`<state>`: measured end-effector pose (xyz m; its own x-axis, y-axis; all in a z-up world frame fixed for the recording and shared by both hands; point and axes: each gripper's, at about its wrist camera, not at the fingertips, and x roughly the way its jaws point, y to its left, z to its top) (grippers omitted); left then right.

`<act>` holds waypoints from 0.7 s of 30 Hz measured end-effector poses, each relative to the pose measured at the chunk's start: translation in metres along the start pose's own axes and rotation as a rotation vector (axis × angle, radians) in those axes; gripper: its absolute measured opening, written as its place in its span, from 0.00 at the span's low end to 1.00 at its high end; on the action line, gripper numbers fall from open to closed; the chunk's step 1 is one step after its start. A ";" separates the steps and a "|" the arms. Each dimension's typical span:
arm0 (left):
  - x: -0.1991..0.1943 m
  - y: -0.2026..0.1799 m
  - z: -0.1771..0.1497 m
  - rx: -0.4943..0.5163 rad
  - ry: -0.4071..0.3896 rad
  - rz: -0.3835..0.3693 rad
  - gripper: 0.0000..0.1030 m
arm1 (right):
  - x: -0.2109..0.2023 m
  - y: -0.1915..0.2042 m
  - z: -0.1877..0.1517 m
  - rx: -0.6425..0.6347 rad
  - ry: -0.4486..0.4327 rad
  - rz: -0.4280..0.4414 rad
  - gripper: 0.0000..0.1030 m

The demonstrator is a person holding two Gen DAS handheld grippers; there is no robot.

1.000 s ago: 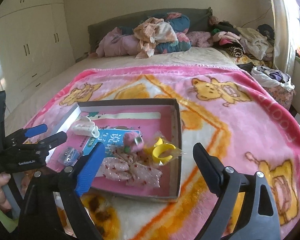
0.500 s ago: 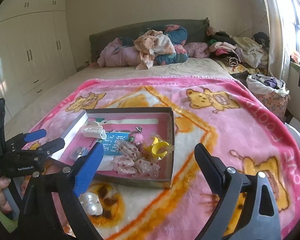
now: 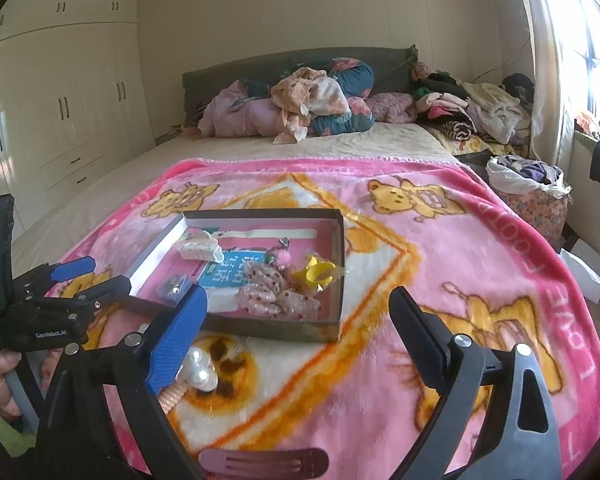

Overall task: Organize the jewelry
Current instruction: 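Pull both open tools back from the tray toward the loose accessories, then grasp the orange coiled hair tie with the left tool while the right grasps the brown clip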

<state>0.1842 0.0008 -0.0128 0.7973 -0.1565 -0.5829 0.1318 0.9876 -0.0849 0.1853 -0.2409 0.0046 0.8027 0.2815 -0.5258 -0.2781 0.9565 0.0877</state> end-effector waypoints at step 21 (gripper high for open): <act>-0.015 -0.026 -0.048 0.076 0.061 -0.040 0.89 | -0.021 0.006 -0.046 -0.013 0.049 0.000 0.87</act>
<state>0.1404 -0.0224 -0.0403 0.7533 -0.1931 -0.6287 0.2096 0.9766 -0.0488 0.1424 -0.2448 -0.0230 0.7758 0.2767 -0.5671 -0.2846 0.9556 0.0769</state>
